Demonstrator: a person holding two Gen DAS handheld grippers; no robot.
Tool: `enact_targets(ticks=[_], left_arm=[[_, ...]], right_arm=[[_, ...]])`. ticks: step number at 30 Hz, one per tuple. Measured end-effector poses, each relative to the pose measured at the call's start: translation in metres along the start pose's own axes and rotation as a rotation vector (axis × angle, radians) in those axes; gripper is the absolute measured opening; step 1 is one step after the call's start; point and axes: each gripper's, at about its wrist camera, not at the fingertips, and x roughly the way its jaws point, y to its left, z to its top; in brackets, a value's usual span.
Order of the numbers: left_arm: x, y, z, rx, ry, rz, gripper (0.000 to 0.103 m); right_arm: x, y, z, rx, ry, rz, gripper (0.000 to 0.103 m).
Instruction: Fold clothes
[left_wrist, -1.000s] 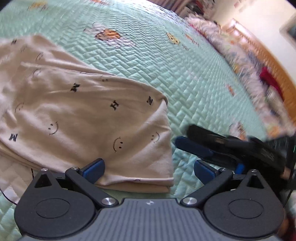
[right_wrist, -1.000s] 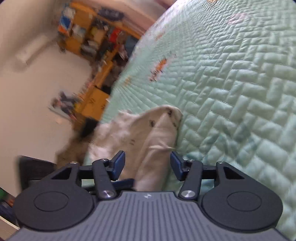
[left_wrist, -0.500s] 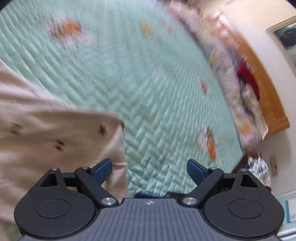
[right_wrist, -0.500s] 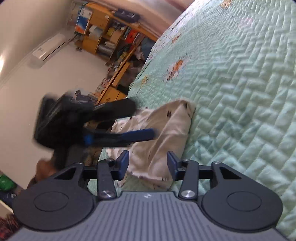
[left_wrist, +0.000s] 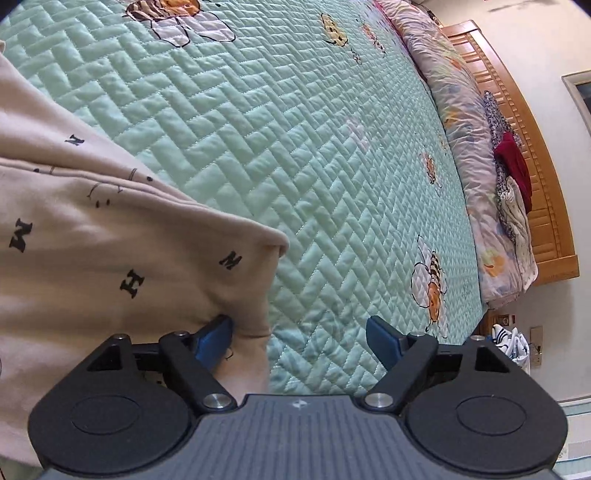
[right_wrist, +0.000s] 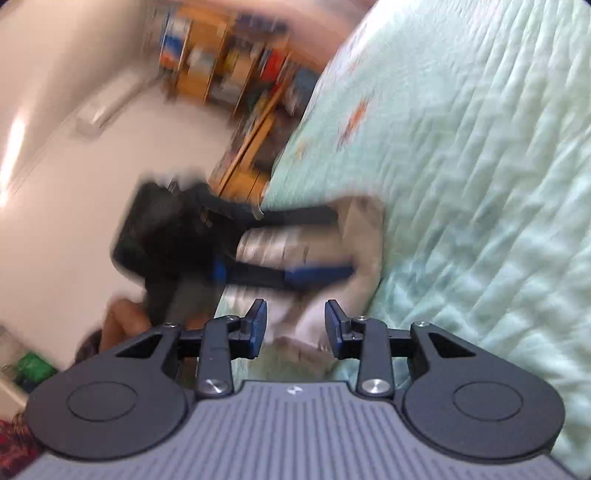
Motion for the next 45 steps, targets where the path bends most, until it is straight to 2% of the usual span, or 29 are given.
enact_targets(ticks=[3, 4, 5, 7, 9, 11, 13, 14, 17, 18, 21, 22, 23, 26, 27, 30, 31, 34, 37, 39, 41, 42, 45], left_arm=[[-0.001, 0.001, -0.001, 0.006, -0.003, -0.004, 0.082], [-0.001, 0.002, -0.001, 0.007, -0.004, -0.007, 0.082], [-0.001, 0.003, -0.001, 0.006, -0.004, -0.010, 0.082], [-0.001, 0.003, 0.000, 0.004, -0.004, -0.013, 0.082], [-0.001, 0.003, 0.000, 0.004, -0.003, -0.010, 0.083], [0.000, 0.001, 0.000, 0.006, -0.003, -0.007, 0.085], [0.001, -0.001, 0.001, 0.005, 0.000, -0.003, 0.087], [0.001, -0.001, 0.000, 0.006, 0.000, -0.003, 0.087], [0.001, 0.000, 0.000, 0.009, 0.000, -0.012, 0.088], [0.000, 0.001, 0.000, 0.006, 0.001, -0.017, 0.088], [0.001, 0.003, 0.002, -0.001, 0.008, -0.026, 0.088], [0.001, 0.003, 0.003, -0.003, 0.011, -0.028, 0.088], [0.002, 0.003, 0.003, -0.005, 0.015, -0.029, 0.088], [0.003, 0.003, 0.005, -0.006, 0.025, -0.027, 0.089], [0.003, 0.003, 0.006, -0.004, 0.028, -0.027, 0.089], [0.003, 0.003, 0.007, -0.002, 0.034, -0.029, 0.089], [0.004, 0.003, 0.007, -0.002, 0.035, -0.031, 0.090], [0.004, 0.003, 0.009, -0.008, 0.043, -0.028, 0.090], [0.004, 0.003, 0.009, -0.006, 0.044, -0.026, 0.090], [0.003, 0.004, 0.011, 0.001, 0.047, -0.025, 0.090], [0.004, 0.004, 0.010, 0.008, 0.048, -0.024, 0.090], [0.004, 0.004, 0.011, 0.008, 0.049, -0.025, 0.091], [0.006, 0.003, 0.012, 0.006, 0.055, -0.029, 0.094]], right_arm=[[0.013, 0.034, -0.029, -0.136, 0.201, 0.082, 0.037], [0.011, 0.041, -0.033, -0.169, 0.204, 0.062, 0.037], [0.004, 0.044, -0.032, -0.182, 0.173, 0.026, 0.037], [-0.015, 0.039, -0.020, -0.170, 0.044, -0.017, 0.038], [-0.031, 0.026, -0.002, -0.105, -0.111, -0.024, 0.039], [-0.029, 0.010, 0.008, -0.048, -0.165, 0.016, 0.043], [0.000, 0.003, -0.004, -0.016, -0.007, 0.075, 0.040], [0.015, 0.000, -0.011, -0.001, 0.080, 0.104, 0.031], [0.015, 0.023, -0.026, -0.084, 0.106, 0.071, 0.032], [0.006, 0.027, -0.025, -0.089, 0.067, 0.087, 0.032], [-0.027, 0.030, -0.008, -0.140, -0.119, 0.023, 0.034], [-0.037, 0.027, -0.001, -0.137, -0.184, 0.006, 0.039], [-0.034, 0.024, 0.002, -0.141, -0.188, -0.021, 0.044], [-0.022, 0.015, 0.007, -0.158, -0.169, -0.108, 0.044], [-0.018, 0.012, 0.006, -0.141, -0.170, -0.108, 0.042], [-0.015, 0.010, -0.001, -0.122, -0.149, -0.087, 0.020], [-0.012, 0.011, -0.008, -0.136, -0.103, -0.081, 0.010], [0.008, 0.022, -0.035, -0.201, 0.049, -0.074, 0.001], [0.009, 0.029, -0.044, -0.187, 0.083, -0.045, 0.001], [-0.004, 0.031, -0.041, -0.183, 0.047, -0.034, 0.001], [-0.025, 0.035, -0.036, -0.171, -0.048, -0.012, 0.003], [-0.033, 0.035, -0.031, -0.169, -0.098, -0.034, 0.004], [-0.036, 0.035, -0.030, -0.240, -0.080, -0.096, 0.006]])
